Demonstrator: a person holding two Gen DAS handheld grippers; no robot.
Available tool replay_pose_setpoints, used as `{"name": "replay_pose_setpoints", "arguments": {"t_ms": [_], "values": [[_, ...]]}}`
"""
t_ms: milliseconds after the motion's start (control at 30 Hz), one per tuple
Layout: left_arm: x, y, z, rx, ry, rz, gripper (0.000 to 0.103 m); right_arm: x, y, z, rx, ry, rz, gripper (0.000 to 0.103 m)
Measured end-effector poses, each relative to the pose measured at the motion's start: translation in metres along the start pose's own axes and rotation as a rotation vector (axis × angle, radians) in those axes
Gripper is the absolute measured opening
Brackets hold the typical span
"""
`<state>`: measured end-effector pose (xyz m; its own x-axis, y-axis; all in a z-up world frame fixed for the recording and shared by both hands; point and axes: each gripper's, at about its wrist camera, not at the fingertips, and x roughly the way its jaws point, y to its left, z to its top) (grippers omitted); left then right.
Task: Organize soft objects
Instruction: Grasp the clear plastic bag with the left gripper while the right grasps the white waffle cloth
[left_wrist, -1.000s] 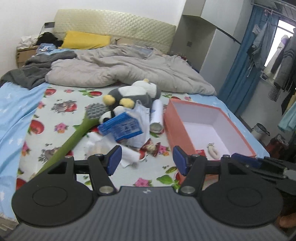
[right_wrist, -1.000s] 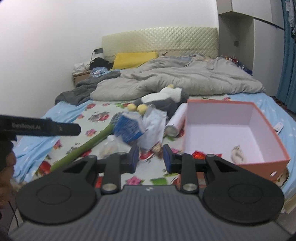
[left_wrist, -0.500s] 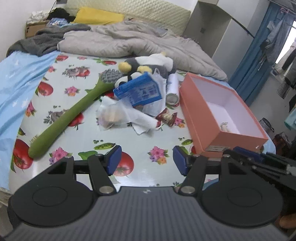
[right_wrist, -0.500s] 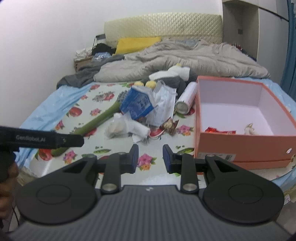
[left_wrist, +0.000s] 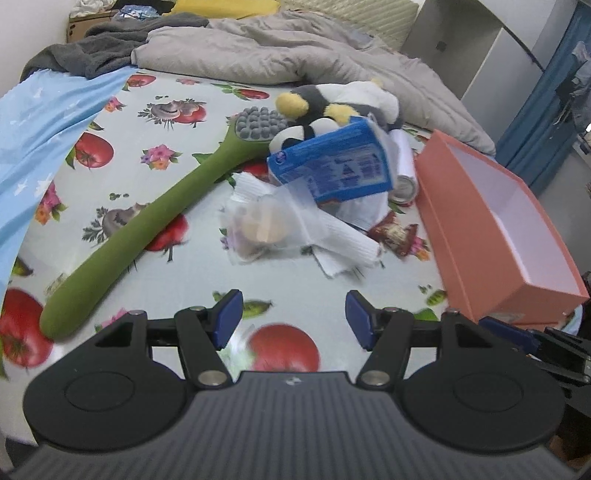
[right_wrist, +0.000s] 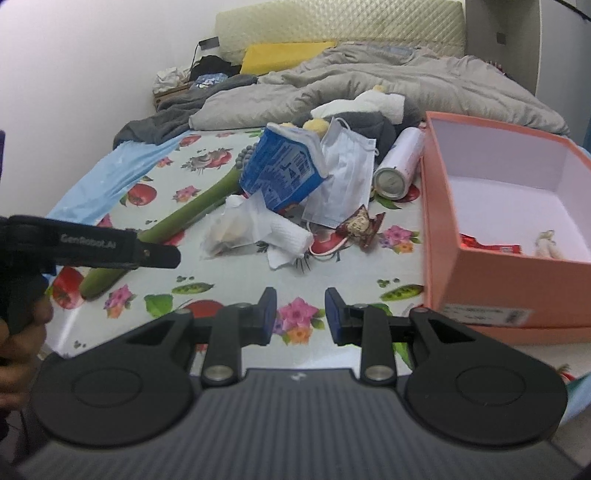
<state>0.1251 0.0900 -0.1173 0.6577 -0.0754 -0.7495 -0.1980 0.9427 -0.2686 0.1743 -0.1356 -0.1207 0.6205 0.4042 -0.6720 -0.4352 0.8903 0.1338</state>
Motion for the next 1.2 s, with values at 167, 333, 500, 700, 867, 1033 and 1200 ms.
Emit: {"name": "replay_pose_setpoints", "arguments": {"t_ms": [167,333,500,700,867,1033,1200], "values": [[0.039,0.014,0.018,-0.016,0.021,0.02,0.07,0.036,-0.001,0.015,-0.005,-0.004,0.025,0.032],[0.079,0.025,0.034,-0.025,0.046,0.044,0.075,0.073,-0.004,0.032,0.001,-0.016,0.051,0.056],[0.11,0.029,0.048,-0.015,0.059,0.063,0.075,0.107,-0.008,0.041,-0.011,-0.017,0.048,0.056],[0.134,0.025,0.054,0.031,0.046,0.077,0.074,0.138,-0.014,0.044,-0.008,0.018,0.088,0.055],[0.141,0.027,0.054,0.035,0.033,0.087,0.065,0.156,-0.012,0.045,-0.004,0.043,0.126,0.045],[0.14,0.026,0.054,0.036,0.035,0.08,0.046,0.164,-0.007,0.043,-0.033,0.064,0.117,0.019],[0.132,0.029,0.053,-0.005,0.038,0.064,0.034,0.155,-0.005,0.043,-0.06,0.055,0.089,0.009]]}}
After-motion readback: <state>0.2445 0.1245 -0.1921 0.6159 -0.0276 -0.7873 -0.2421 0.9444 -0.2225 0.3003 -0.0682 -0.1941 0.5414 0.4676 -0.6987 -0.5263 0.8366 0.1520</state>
